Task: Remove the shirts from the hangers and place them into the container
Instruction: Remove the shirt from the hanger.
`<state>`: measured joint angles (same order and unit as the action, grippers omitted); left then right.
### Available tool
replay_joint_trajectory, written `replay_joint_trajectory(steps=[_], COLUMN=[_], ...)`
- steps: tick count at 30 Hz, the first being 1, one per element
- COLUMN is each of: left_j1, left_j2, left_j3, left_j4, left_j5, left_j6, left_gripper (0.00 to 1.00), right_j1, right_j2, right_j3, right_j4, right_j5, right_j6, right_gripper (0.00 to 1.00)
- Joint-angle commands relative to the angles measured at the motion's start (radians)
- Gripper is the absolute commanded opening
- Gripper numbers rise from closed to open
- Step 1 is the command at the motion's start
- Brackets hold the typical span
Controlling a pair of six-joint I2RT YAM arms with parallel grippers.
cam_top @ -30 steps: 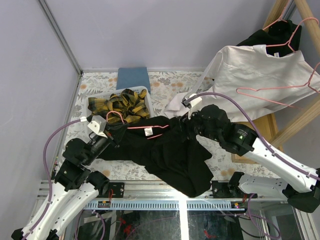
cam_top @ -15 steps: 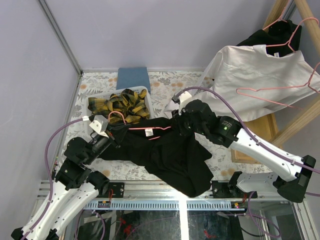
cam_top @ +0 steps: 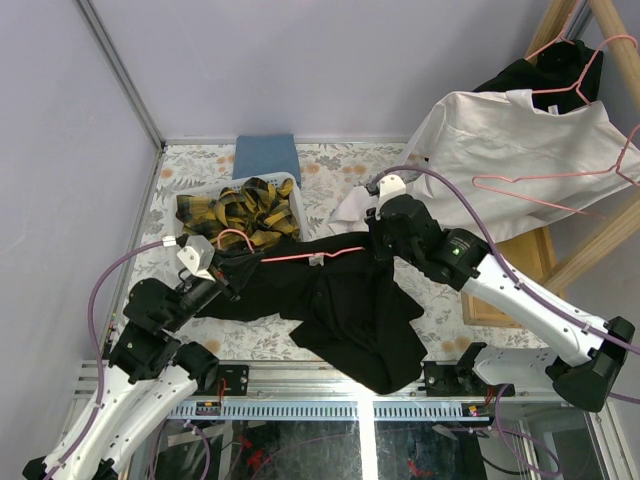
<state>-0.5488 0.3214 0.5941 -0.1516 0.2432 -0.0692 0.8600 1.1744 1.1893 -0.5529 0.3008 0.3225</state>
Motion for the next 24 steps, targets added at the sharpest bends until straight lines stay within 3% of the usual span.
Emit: replay_joint_trajectory(steps=[1,8,10,12,18,21,24], left_j1=[0.006,0.006,0.006,0.006,0.006,0.005,0.006], left_j2=[-0.042,-0.058,-0.058,-0.057,-0.029,-0.006,0.011], left_j3=[0.006,-0.001,0.000,0.001,0.008,0.014,0.019], left_j4=[0.101,0.102,0.100,0.095,0.093,0.089,0.087], left_j5=[0.007,-0.046,-0.047,-0.048,-0.017,0.012,0.034], left_j6=[0.016,0.009,0.009,0.011,0.011,0.012,0.012], left_gripper=[0.00,0.00,0.00,0.00,0.00,0.00,0.00], right_j1=[-0.029,-0.029,-0.029,-0.029,-0.029,-0.029,-0.029], right_j2=[0.015,-0.095,-0.148,-0.196,-0.325,-0.376,-0.395], right_j3=[-0.018,-0.109,-0.152,-0.174,-0.173,-0.181,-0.188], right_j4=[-0.043,0.098,0.155,0.176,0.189,0.222,0.247], right_j5=[-0.036,-0.229,-0.257,-0.207,-0.065,-0.083,-0.150], right_j6=[-0.034,-0.096,-0.125,-0.131,-0.206,-0.227,-0.223], right_gripper=[0.17,0.26,0.36,0.48,0.48,0.50,0.63])
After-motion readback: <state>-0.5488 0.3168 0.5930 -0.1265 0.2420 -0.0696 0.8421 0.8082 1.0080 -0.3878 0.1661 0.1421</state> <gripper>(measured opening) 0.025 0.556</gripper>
